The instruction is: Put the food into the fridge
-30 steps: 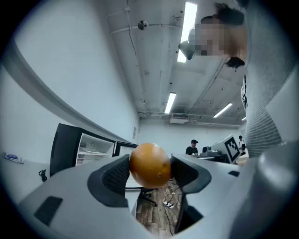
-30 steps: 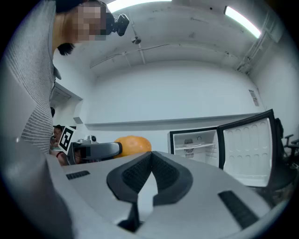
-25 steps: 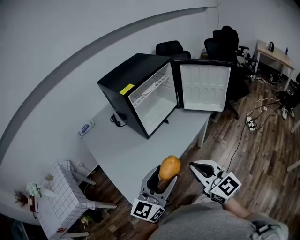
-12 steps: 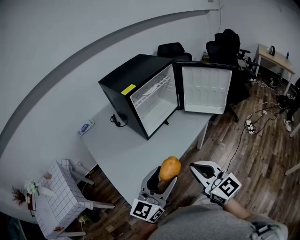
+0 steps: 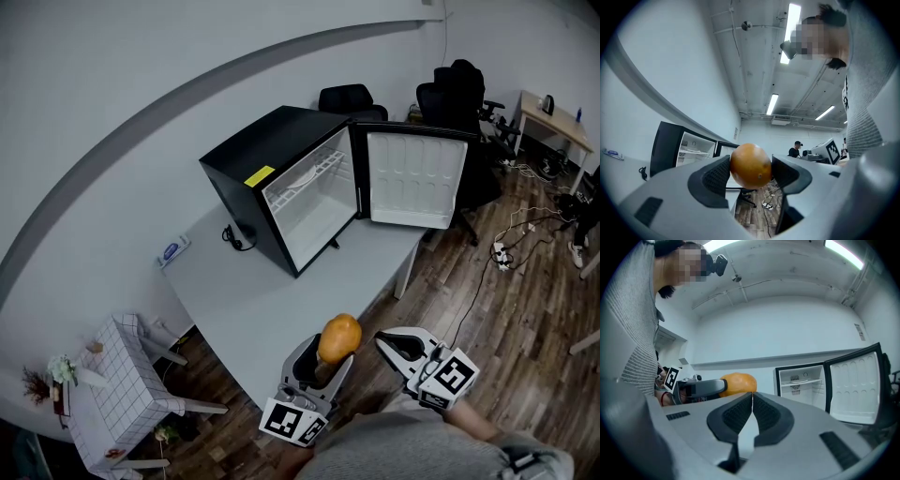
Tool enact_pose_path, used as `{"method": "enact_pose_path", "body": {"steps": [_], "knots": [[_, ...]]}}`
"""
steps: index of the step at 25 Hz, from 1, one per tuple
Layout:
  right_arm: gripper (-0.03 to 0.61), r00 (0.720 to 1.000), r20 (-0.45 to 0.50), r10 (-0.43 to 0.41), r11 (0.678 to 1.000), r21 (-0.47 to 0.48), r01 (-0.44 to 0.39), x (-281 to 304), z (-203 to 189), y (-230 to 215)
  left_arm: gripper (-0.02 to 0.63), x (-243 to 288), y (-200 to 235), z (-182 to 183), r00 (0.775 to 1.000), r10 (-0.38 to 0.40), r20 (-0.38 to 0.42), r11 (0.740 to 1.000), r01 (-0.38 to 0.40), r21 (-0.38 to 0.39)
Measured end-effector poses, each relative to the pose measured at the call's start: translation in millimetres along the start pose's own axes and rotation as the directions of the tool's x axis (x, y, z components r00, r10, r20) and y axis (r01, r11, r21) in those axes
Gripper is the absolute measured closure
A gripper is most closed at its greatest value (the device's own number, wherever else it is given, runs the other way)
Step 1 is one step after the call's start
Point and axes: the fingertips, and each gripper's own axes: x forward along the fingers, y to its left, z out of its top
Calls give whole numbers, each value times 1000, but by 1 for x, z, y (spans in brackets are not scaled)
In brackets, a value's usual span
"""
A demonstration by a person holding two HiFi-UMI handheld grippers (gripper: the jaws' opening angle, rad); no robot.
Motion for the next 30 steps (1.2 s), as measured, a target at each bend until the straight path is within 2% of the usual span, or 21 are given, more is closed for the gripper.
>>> {"method": "enact_pose_path", "body": {"steps": [11,20,30], "knots": [[568,999,23,-42,998,57,41,-5,3,-13,324,0,-3,10,1000,-2,9,1000,2,-7],[568,998,14,-64,997,43,63,-5,-3,-19,325,4,1,9,1000,-13,19,1000,13,-3],[568,998,1,-60,997,47,59,2,-5,-67,324,58,31,28,998,21,58,998,-24,59]]}}
